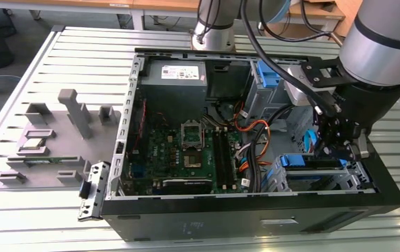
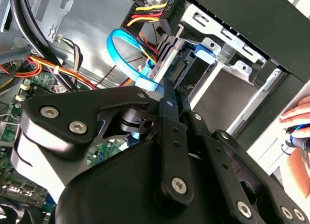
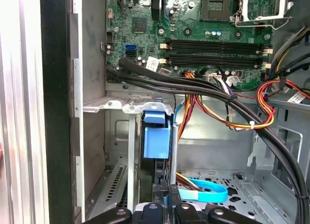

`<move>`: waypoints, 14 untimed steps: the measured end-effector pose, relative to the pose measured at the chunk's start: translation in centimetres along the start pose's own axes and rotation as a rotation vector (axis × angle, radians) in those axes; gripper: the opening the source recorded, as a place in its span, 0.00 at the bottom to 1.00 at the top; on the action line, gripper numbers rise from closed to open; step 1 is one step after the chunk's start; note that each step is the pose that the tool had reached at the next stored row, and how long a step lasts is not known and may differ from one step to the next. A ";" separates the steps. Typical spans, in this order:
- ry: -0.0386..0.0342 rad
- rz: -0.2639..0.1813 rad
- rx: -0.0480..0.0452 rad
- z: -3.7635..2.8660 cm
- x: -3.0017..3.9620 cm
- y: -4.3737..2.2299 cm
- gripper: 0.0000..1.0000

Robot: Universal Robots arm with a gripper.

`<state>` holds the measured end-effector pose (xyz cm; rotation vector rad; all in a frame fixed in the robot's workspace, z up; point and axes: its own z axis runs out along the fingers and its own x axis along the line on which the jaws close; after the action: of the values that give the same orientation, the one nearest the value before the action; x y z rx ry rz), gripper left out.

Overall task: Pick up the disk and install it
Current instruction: 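Insert the first disk wire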

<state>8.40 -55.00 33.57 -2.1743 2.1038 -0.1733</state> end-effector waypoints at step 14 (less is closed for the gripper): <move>-0.0058 -0.033 0.0004 0.05 0.23 0.10 0.16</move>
<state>8.31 -55.23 33.50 -2.2080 2.0652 -0.1701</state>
